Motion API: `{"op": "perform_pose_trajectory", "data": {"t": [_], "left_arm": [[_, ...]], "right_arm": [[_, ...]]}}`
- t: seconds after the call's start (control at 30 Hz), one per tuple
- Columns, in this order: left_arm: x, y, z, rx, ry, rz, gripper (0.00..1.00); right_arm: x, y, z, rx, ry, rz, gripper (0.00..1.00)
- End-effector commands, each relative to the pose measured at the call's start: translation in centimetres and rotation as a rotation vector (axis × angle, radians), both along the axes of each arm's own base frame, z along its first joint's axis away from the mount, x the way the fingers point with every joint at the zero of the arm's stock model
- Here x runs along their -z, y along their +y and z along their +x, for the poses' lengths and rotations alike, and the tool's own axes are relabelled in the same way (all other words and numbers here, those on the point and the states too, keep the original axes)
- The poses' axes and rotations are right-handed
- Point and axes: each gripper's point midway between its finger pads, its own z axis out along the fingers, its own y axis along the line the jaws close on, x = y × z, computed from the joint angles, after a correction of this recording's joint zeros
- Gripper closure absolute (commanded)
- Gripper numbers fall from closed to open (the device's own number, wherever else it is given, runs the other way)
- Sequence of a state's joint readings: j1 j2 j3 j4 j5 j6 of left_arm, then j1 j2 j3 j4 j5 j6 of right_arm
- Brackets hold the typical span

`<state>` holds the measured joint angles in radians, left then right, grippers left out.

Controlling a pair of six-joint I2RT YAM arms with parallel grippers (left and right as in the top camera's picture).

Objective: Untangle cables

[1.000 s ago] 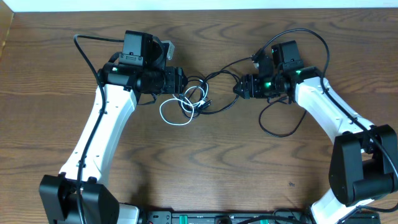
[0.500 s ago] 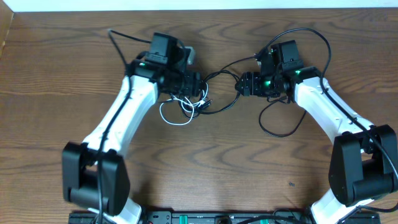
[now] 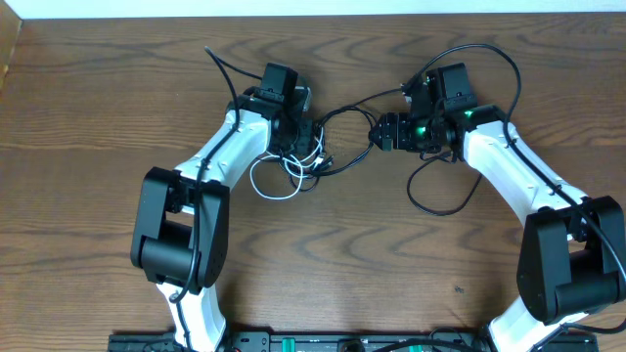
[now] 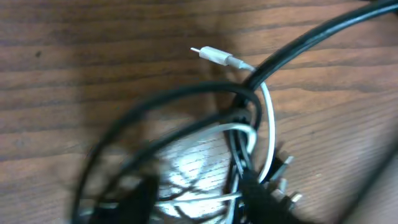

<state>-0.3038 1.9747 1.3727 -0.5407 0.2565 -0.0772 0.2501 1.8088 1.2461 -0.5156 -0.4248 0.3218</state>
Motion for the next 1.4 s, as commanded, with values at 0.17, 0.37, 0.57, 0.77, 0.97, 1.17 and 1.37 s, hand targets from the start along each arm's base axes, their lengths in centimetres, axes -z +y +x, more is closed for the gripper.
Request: {"op": "perform_pose_trajectory", "data": {"t": [0.17,0.37,0.57,0.77,0.97,1.17,1.37], "left_arm": [[-6.9,-0.7,0.2,-0.018,-0.107,-0.08,0.92],[-18.1,-0.9,-1.6,-0.015,-0.325,-0.206,0.93],[-23.3,-0.4,-3.4,-0.065,-0.415,-0.276,0.93],[-25.2,-1.0,-4.3,-0.072,-0.423,-0.36,0.92],[-25.4,-1.8,-4.7,-0.075,-0.386,-0.425,0.92],[-26.3,-3.5,-5.7,0.003,-0.354,-0.521,0.92],[-27.0,-5.1,-6.0,0.053,-0.294,-0.653,0.92]], "right_arm": [[-1.8,1.8,-0.3,-0.076,-0.045,0.079,0.2],[-2.5,3.6,-0.5,-0.133,-0.08,0.112,0.2],[-2.6,3.9,-0.7,-0.143,-0.079,0.123,0.2],[-3.0,4.5,-1.1,-0.166,-0.07,0.16,0.2],[-4.1,5.6,-1.4,-0.221,-0.089,0.235,0.22],[-4.9,6.4,-1.5,-0.254,-0.108,0.283,0.22],[-5.4,6.7,-1.5,-0.272,-0.122,0.31,0.24]]}}
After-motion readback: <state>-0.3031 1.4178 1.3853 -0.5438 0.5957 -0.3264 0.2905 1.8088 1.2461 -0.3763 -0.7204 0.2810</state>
